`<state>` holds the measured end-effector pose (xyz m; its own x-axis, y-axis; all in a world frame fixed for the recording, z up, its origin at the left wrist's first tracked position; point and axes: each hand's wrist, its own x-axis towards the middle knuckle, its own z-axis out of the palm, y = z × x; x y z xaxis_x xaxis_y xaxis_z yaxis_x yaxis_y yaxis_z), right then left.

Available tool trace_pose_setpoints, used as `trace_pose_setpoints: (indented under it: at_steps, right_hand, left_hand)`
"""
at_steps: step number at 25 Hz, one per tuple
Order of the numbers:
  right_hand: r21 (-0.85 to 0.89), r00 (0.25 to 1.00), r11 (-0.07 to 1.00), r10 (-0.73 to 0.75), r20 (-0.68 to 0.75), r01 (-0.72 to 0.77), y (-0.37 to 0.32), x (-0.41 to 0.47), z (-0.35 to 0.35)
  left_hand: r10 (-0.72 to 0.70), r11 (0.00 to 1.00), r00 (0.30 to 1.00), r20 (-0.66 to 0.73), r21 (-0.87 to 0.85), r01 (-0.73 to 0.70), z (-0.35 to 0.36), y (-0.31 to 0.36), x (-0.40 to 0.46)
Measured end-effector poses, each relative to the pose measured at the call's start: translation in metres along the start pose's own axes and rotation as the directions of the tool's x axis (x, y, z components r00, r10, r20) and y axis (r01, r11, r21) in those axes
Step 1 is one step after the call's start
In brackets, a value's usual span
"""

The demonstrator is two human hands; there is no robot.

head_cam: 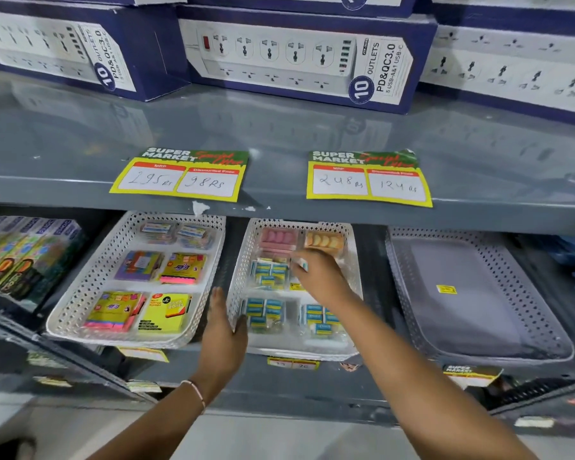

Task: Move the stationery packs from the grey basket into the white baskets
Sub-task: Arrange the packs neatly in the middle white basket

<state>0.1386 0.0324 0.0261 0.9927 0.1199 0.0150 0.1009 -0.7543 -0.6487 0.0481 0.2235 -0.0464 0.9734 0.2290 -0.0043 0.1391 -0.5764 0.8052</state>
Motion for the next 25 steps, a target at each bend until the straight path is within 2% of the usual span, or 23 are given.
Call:
trace_pose_setpoints:
  at_steps: [2, 4, 5, 7, 11, 15, 17, 19, 25]
  right_hand:
    - [-0.160, 0.991, 0.987, -0.004, 0.134, 0.026, -0.012, 0.037, 0.011]
    - [-0.354, 0.975, 0.932, 0.005, 0.223, 0.077, -0.012, 0.057, 0.024]
    - [-0.397, 0.970, 0.915, 0.030, 0.243, 0.071, -0.011, 0.061, 0.031]
    - [-0.396, 0.970, 0.917, 0.058, 0.237, 0.042, -0.009, 0.064, 0.039]
    - [-0.485, 0.983, 0.870, -0.006, 0.182, 0.095, -0.001, 0.065, 0.048]
    - [-0.461, 0.970, 0.853, -0.225, 0.096, 0.243, -0.001, 0.062, 0.045]
    - [-0.506, 0.931, 0.809, -0.363, -0.028, 0.300, -0.002, 0.055, 0.043]
    - [-0.522, 0.888, 0.777, -0.454, -0.077, 0.352, 0.003, 0.043, 0.046]
    - [-0.568, 0.863, 0.691, -0.501, 0.069, 0.447, 0.016, 0.014, 0.067]
  left_hand:
    - [0.151, 0.985, 0.988, 0.024, 0.086, -0.152, -0.003, -0.004, -0.010]
    - [0.209, 0.969, 0.974, 0.087, 0.117, -0.219, -0.009, -0.005, -0.022]
    - [0.220, 0.967, 0.970, 0.101, 0.106, -0.230, -0.015, -0.007, -0.028]
    - [0.247, 0.965, 0.962, 0.119, 0.063, -0.256, -0.027, -0.009, -0.036]
    - [0.256, 0.962, 0.949, 0.184, 0.048, -0.269, -0.040, -0.018, -0.033]
    - [0.370, 0.887, 0.888, 0.275, 0.178, -0.425, -0.044, -0.022, -0.027]
    - [0.444, 0.832, 0.853, 0.276, 0.227, -0.506, -0.045, -0.021, -0.024]
    - [0.472, 0.810, 0.835, 0.281, 0.237, -0.537, -0.048, -0.021, -0.022]
    - [0.473, 0.780, 0.834, 0.285, 0.304, -0.547, -0.047, -0.023, -0.020]
